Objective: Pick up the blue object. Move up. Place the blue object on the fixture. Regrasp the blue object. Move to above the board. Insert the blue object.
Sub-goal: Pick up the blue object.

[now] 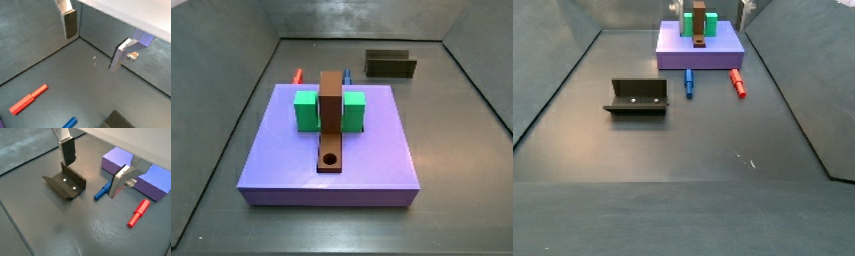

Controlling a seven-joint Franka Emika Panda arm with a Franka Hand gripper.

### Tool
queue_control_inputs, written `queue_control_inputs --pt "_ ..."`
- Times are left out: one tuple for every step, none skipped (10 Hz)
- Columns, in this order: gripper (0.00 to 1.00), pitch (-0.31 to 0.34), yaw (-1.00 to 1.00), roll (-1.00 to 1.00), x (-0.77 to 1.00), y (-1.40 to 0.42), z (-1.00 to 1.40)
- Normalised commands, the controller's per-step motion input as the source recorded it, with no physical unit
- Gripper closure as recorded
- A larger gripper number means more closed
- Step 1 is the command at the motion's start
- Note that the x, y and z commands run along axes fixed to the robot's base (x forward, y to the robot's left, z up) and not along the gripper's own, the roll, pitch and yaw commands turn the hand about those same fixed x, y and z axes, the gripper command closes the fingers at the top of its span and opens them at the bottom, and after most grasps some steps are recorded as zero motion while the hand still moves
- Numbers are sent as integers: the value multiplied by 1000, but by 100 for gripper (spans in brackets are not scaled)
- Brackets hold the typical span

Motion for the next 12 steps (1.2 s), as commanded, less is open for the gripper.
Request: queue_control_inputs --pt "0 -54 0 -66 57 -289 -163" --pt "0 -127 69 -107 160 -754 -451" --pt "0 -107 94 -83 214 -863 -543" --pt "0 -67 77 -101 297 -851 -603" --pt "0 -84 71 -114 289 -837 -649" --pt "0 -123 71 -106 223 -834 -720" --pt "0 -124 31 -119 203 -803 -706" --pt "0 -139 0 -126 160 -743 -686" --pt "0 -174 0 -76 129 -614 -740" --pt "0 -191 0 0 60 -466 -874" --pt "0 -157 0 27 11 -349 -974" --pt "0 -110 0 94 0 -251 -1000"
